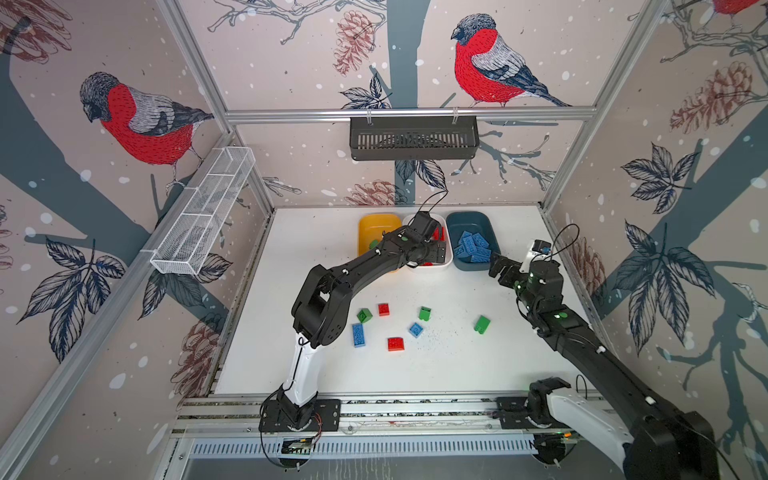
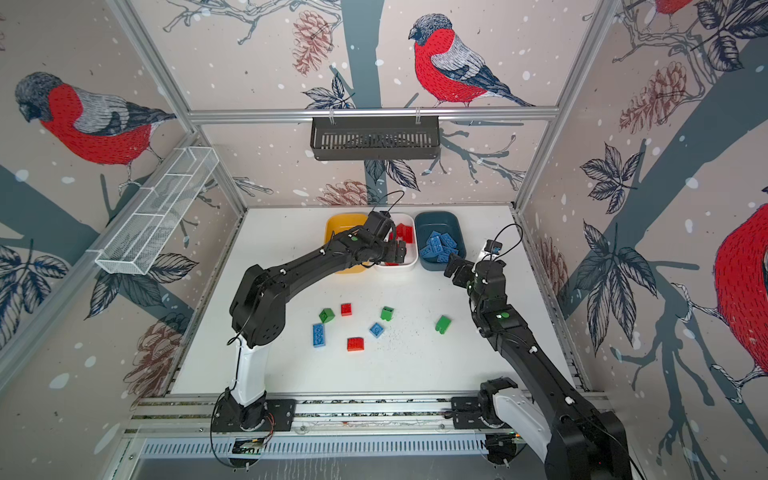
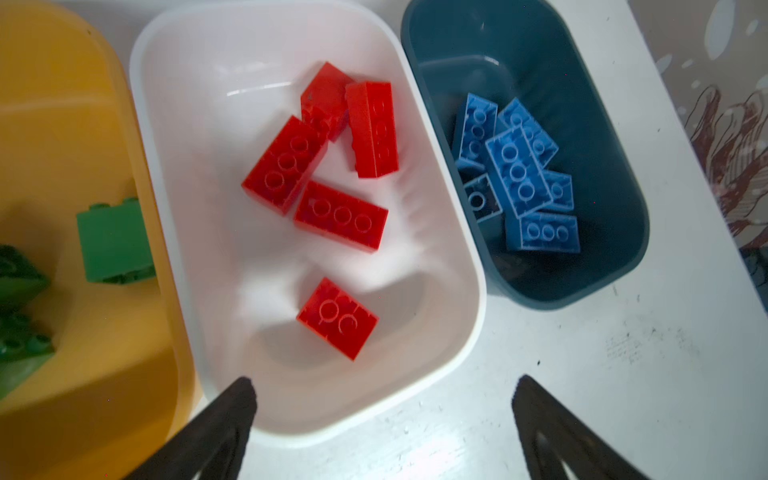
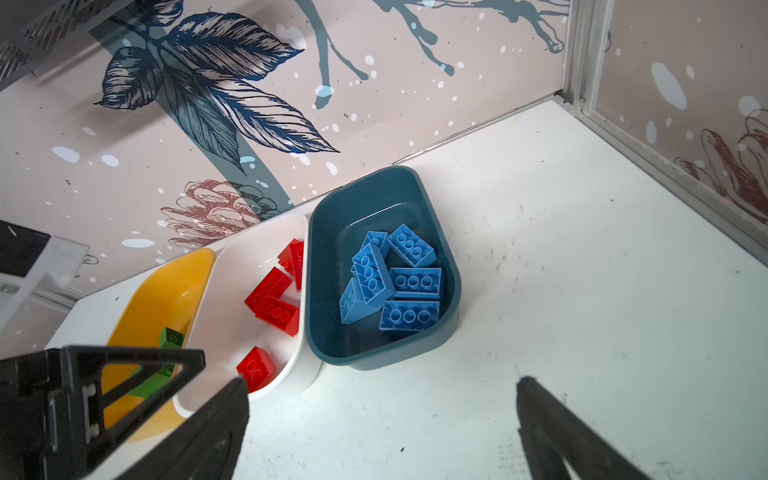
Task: Sort the legos into containers by color
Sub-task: 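Carry the red brick into the white tub and open the left gripper, then lower the left gripper onto a green brick in the pile and close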
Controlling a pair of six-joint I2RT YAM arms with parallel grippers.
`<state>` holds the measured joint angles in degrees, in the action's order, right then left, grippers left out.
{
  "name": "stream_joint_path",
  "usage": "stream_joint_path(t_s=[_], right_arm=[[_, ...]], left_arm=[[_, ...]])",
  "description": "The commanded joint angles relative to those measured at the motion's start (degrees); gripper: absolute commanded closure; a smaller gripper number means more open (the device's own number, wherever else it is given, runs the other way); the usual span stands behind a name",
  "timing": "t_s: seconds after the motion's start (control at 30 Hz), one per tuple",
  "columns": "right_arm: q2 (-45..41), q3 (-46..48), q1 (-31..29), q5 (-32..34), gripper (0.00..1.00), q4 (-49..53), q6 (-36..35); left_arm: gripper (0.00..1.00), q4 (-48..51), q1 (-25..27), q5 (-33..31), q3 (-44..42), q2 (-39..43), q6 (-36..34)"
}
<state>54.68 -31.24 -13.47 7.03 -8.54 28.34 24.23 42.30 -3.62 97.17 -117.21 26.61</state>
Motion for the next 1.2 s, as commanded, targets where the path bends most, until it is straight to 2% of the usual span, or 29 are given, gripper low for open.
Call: stream_joint_path(t_s=[0.0,0.2,0.5,0.77,0.97,1.17], right_arm=[[0.34,0.56,-0.32,-1.65,0.00,-3.68,1.40],[2.63,0.23,-0.49,-0.67,0.01,-3.46,2.53],[6.09,-0.65,-0.45,2.69,0.01,-4.55,5.37],[8.02,-1.45,-0.48,3.77,0.00,-4.20,5.41],[9.46,-2.04,-0.51,3.78,0.01,-3.68,5.68],[9.66,-2.42,-0.59,3.71,0.01,-3.33,5.77]], left_arm=[[0.03,-0.10,1.84,-2.50,-4.88,2.83,1.61],[0.04,2.92,7.07,-0.48,-14.88,6.81,4.03],[0.04,10.12,13.61,-0.15,-20.31,8.31,5.25],[0.05,9.98,14.97,2.97,-23.19,9.26,4.16],[0.08,9.85,15.00,2.75,-23.36,7.85,5.10],[0.16,11.12,14.98,-4.32,-19.08,3.10,5.72]])
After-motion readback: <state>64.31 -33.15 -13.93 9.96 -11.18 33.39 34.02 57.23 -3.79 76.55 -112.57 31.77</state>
